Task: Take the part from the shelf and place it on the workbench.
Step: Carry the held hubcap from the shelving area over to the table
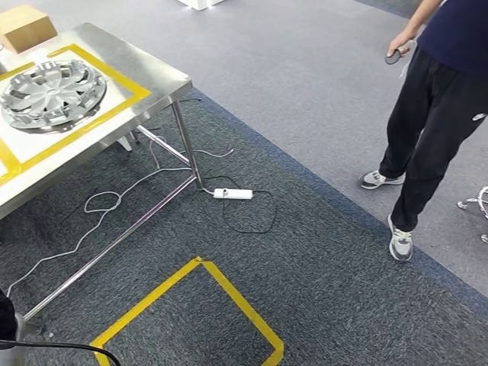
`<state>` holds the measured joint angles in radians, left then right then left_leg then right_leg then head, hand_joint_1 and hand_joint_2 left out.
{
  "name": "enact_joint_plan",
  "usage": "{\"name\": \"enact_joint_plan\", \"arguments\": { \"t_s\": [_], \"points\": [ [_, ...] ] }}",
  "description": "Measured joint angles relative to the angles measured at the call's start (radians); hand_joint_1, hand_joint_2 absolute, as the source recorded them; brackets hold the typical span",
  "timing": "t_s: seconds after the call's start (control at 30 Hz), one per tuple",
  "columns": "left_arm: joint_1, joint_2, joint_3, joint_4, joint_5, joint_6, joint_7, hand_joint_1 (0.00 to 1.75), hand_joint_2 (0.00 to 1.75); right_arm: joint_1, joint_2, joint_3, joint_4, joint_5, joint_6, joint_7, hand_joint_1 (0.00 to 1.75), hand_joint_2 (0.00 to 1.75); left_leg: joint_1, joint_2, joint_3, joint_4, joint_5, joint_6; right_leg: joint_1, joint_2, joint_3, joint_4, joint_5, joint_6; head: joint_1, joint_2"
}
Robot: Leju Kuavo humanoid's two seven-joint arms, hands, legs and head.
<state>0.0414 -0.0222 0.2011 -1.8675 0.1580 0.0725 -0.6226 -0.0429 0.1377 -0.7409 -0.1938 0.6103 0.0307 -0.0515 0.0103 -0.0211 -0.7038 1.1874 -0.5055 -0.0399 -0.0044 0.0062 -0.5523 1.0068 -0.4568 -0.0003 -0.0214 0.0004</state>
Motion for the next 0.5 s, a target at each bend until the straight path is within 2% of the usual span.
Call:
{"name": "enact_joint_plan", "arguments": {
  "t_s": [0.03,0.07,0.1,0.13,0.2,0.23,0.27,0.3,0.33,0.37,0.4,0.43,0.47,0.5],
  "points": [
    [-0.002,0.002,-0.002,0.001,0.0,0.0,0.001,1.75,1.75,0.001,0.0,-0.001,0.0,0.002,0.002,-0.007,0.0,1.75,0.0,0.007,-0.025,0.058,-0.022,-0.001,0.001,-0.015,-0.001,0.0,0.0,-0.001,0.0,0.0],
    [-0.004,0.004,-0.003,0.003,0.0,0.001,0.002,1.75,1.75,0.002,0.0,-0.002,0.0,0.006,0.003,-0.016,0.0,1.75,0.0,0.01,-0.036,0.086,-0.025,-0.002,0.002,-0.029,-0.001,0.0,-0.001,-0.001,0.0,0.0],
    [-0.007,0.006,-0.005,0.005,-0.001,0.001,0.004,1.75,1.75,0.001,0.0,-0.003,0.0,0.01,0.005,-0.025,0.0,1.75,0.0,0.012,-0.026,0.073,-0.01,-0.002,0.002,-0.043,-0.001,0.0,-0.001,-0.001,0.0,0.0],
    [-0.01,0.009,-0.008,0.006,-0.001,0.002,0.006,1.75,1.75,-0.001,0.0,-0.003,0.0,0.014,0.007,-0.034,0.0,1.75,0.0,0.019,0.003,0.023,0.02,-0.001,0.002,-0.056,0.0,0.0,-0.002,0.0,0.0,0.0],
    [-0.02,0.015,-0.013,0.008,-0.003,0.003,0.008,1.75,1.75,-0.006,0.0,-0.003,0.0,0.02,0.01,-0.045,0.0,1.75,-0.005,0.068,0.082,-0.118,0.073,0.004,0.006,-0.077,0.004,0.002,-0.006,0.006,-0.001,0.0],
    [-0.024,0.017,-0.015,0.008,-0.003,0.005,0.009,1.75,1.75,-0.008,0.0,-0.003,0.0,0.022,0.012,-0.048,0.0,1.75,-0.008,0.088,0.108,-0.167,0.085,0.009,0.01,-0.086,0.006,0.003,-0.009,0.01,0.0,0.0],
    [-0.027,0.019,-0.018,0.009,-0.004,0.007,0.01,1.75,1.75,-0.009,0.0,-0.003,0.0,0.023,0.012,-0.05,0.0,1.75,-0.01,0.1,0.12,-0.193,0.086,0.014,0.014,-0.096,0.009,0.002,-0.012,0.014,0.0,0.0],
    [-0.028,0.021,-0.019,0.009,-0.004,0.01,0.012,1.75,1.75,-0.01,0.0,-0.003,0.0,0.024,0.013,-0.05,0.0,1.75,-0.013,0.095,0.12,-0.2,0.084,0.02,0.017,-0.107,0.012,0.001,-0.014,0.019,0.0,0.0],
    [-0.027,0.023,-0.02,0.01,-0.004,0.012,0.014,1.75,1.75,-0.011,0.0,-0.003,0.0,0.026,0.013,-0.05,0.0,1.75,-0.011,0.08,0.119,-0.2,0.086,0.027,0.017,-0.119,0.016,-0.002,-0.016,0.023,0.002,0.0],
    [-0.027,0.025,-0.02,0.011,-0.004,0.014,0.015,1.75,1.75,-0.011,0.0,-0.003,0.0,0.028,0.013,-0.049,0.0,1.75,-0.009,0.067,0.119,-0.201,0.087,0.032,0.016,-0.118,0.016,0.001,-0.021,0.029,0.002,0.0],
    [-0.027,0.027,-0.02,0.011,-0.004,0.016,0.016,1.75,1.75,-0.011,0.0,-0.003,0.0,0.03,0.014,-0.048,0.0,1.75,-0.006,0.056,0.119,-0.203,0.09,0.039,0.014,-0.103,0.01,0.019,-0.035,0.035,0.004,0.0],
    [-0.027,0.028,-0.021,0.011,-0.004,0.017,0.017,1.75,1.75,-0.01,0.001,-0.003,0.0,0.032,0.014,-0.046,0.0,1.75,-0.003,0.044,0.119,-0.204,0.092,0.044,0.012,-0.078,-0.008,0.058,-0.059,0.04,0.006,0.0],
    [-0.027,0.029,-0.022,0.012,-0.004,0.018,0.017,1.75,1.75,-0.01,0.001,-0.003,0.0,0.033,0.015,-0.043,0.0,1.75,-0.001,0.033,0.118,-0.204,0.092,0.048,0.01,-0.047,-0.036,0.119,-0.09,0.045,0.009,0.0],
    [-0.027,0.03,-0.023,0.012,-0.004,0.018,0.017,1.75,1.75,-0.009,0.001,-0.003,0.0,0.034,0.015,-0.041,0.0,1.75,0.0,0.022,0.117,-0.204,0.092,0.051,0.008,-0.026,-0.072,0.192,-0.123,0.047,0.011,0.0]
  ]
}}
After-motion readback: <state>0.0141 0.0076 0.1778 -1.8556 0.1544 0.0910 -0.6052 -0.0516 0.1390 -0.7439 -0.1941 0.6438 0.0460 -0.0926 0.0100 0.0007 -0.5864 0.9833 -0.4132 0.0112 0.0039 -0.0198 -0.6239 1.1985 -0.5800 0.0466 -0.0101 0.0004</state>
